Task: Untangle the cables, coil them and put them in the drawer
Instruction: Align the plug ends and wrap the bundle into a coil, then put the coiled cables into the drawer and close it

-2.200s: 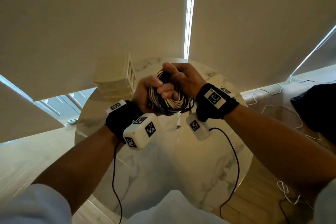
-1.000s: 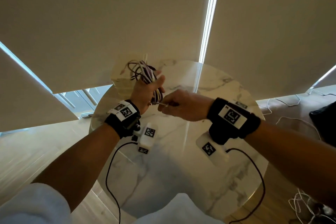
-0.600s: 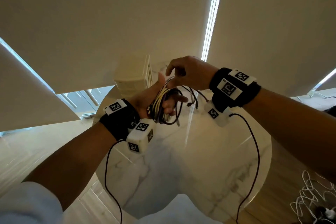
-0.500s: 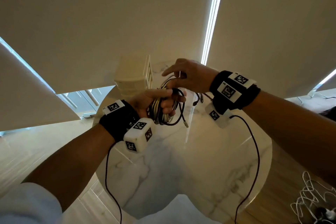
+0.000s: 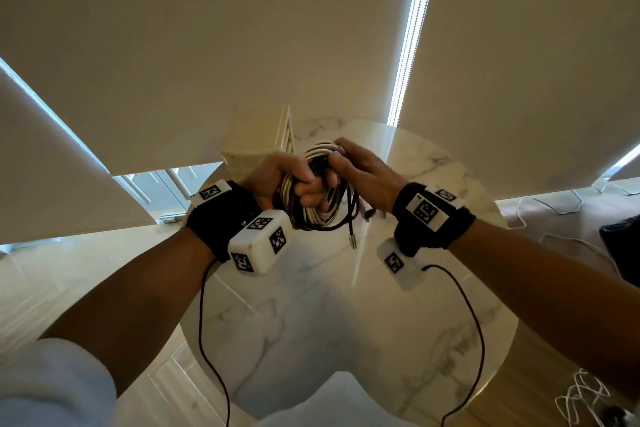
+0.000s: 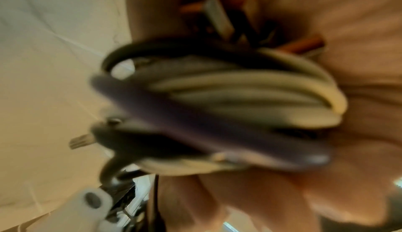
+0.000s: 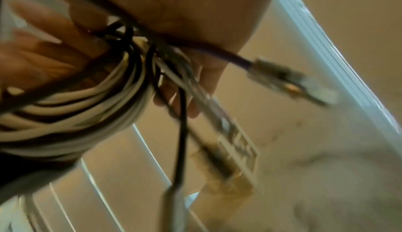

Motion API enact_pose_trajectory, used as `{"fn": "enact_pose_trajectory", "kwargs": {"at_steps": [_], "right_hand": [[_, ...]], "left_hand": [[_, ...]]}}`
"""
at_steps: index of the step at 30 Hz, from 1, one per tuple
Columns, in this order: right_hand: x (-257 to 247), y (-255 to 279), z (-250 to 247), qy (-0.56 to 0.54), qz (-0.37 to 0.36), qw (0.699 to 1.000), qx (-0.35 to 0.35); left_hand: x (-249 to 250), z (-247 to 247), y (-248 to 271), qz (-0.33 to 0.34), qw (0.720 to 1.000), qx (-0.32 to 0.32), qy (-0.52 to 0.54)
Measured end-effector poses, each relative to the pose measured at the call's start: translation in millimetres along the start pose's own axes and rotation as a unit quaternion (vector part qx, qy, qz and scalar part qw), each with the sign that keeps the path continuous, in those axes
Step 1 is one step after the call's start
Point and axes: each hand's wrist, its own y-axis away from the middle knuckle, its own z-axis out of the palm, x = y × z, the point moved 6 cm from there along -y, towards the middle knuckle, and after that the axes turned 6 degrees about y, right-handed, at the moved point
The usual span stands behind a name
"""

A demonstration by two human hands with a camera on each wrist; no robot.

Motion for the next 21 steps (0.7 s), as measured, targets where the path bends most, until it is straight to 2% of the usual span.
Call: {"fn": "enact_pose_trajectory", "kwargs": {"at_steps": [4, 10, 16, 21], "right_hand": [[10, 3, 11, -0.16, 0.054, 0.979, 0.11], [12, 5, 17, -0.26, 0.088, 0.944, 0.183], [9, 8, 5, -0.226, 0.088, 0.941, 0.236], [3, 10, -19, -0.141, 0.053, 0.952, 0.267]], "left_hand": [[4, 2, 0, 0.03, 0.999, 0.001, 0.019], [-2, 1, -2, 0.07, 0.997, 0.027, 0.015], [-4, 1, -8, 0.09, 0.99, 0.106, 0.022], [-1, 7, -12, 0.067, 0.976, 0.206, -0.028]]}}
